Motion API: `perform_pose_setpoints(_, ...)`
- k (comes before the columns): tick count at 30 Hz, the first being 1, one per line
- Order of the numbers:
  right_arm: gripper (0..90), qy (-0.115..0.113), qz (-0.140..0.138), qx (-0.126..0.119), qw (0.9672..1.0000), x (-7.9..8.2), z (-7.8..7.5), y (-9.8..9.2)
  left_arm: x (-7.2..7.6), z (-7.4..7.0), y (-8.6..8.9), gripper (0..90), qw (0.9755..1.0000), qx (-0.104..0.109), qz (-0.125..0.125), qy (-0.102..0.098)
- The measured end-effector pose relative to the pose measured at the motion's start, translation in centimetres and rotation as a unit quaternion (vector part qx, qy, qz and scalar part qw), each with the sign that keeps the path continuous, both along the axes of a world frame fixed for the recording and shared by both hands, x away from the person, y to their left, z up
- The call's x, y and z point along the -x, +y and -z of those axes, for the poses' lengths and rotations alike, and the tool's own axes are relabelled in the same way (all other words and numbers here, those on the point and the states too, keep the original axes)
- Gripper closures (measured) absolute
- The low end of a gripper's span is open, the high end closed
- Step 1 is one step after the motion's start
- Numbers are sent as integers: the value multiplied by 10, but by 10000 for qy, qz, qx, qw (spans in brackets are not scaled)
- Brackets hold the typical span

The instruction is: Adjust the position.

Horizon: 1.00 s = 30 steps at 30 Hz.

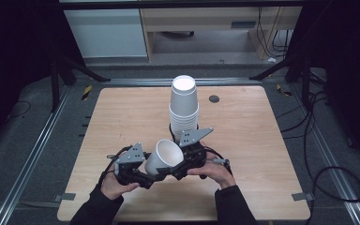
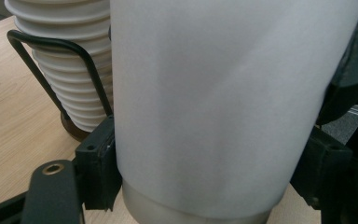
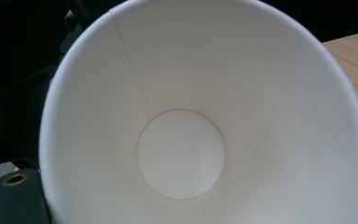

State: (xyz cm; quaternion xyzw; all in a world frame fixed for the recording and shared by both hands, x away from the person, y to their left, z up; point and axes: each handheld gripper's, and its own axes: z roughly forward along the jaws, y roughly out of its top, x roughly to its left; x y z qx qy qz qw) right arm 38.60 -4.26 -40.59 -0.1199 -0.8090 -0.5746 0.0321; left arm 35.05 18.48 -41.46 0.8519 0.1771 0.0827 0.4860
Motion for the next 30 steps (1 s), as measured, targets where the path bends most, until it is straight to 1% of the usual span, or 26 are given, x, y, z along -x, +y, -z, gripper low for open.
perform_pose_setpoints(7, 139, -43, -15, -38, 10000, 1, -1, 0, 0, -1, 0, 219, 10000, 20, 24, 19)
perform_pose_setpoints(11, 143, -116, -2, -19, 9999, 2, -2, 0, 0, -1, 1, 214, 10000, 26, 34, 47)
perform_pose_setpoints(13, 144, -151, 22, -28, 9999, 3, -3, -1, 0, -1, 1, 202, 10000, -20, 24, 53)
perform_pose_setpoints(16, 144, -215, 110, -48, 9997, 3, -7, -5, -1, 0, 3, 184, 9999, -48, 10, 88)
perform_pose_setpoints(18, 144, -282, 208, -1, 9994, 3, -11, -9, -2, 0, 6, 174, 9999, -51, -10, 112)
perform_pose_setpoints(20, 144, -308, 296, -6, 9991, 4, -13, -14, -3, 0, 9, 169, 9999, -61, -57, 135)
perform_pose_setpoints(24, 143, -390, 501, 97, 9979, 6, -16, -25, -7, 1, 15, 159, 9996, -83, -182, 186)
perform_pose_setpoints(26, 142, -461, 638, 154, 9968, 7, -17, -31, -8, 1, 18, 156, 9994, -73, -256, 207)
perform_pose_setpoints(30, 142, -489, 808, 276, 9951, 9, -19, -41, -12, 2, 24, 153, 9986, -111, -451, 253)
